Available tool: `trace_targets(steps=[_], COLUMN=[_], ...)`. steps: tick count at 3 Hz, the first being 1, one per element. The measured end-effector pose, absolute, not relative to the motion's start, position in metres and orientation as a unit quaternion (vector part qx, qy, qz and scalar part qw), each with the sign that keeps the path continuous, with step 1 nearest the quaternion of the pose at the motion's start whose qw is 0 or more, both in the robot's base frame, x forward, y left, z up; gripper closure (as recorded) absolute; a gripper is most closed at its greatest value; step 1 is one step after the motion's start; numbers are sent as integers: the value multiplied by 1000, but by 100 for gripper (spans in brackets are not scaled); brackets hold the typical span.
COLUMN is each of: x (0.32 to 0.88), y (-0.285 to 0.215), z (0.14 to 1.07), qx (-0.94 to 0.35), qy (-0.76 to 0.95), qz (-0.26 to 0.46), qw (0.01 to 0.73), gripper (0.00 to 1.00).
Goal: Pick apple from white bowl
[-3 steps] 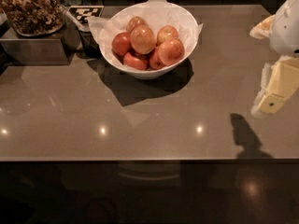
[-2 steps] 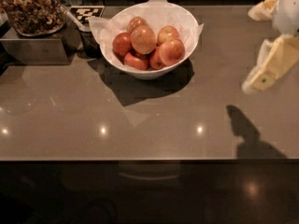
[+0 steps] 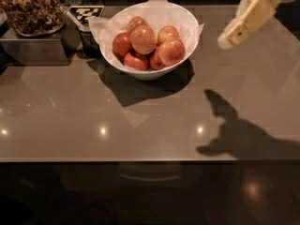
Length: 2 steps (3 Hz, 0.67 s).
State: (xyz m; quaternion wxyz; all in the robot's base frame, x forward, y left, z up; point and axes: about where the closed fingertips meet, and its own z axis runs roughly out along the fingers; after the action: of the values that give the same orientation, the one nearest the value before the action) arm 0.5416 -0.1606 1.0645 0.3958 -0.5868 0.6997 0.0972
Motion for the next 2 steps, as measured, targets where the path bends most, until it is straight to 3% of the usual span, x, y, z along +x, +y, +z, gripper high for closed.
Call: trace_targets(steps=[2], x=[556], y=[-152], z=[1057], qx=[-574], qy=[704], qz=[102], qw=[405], gripper=[0])
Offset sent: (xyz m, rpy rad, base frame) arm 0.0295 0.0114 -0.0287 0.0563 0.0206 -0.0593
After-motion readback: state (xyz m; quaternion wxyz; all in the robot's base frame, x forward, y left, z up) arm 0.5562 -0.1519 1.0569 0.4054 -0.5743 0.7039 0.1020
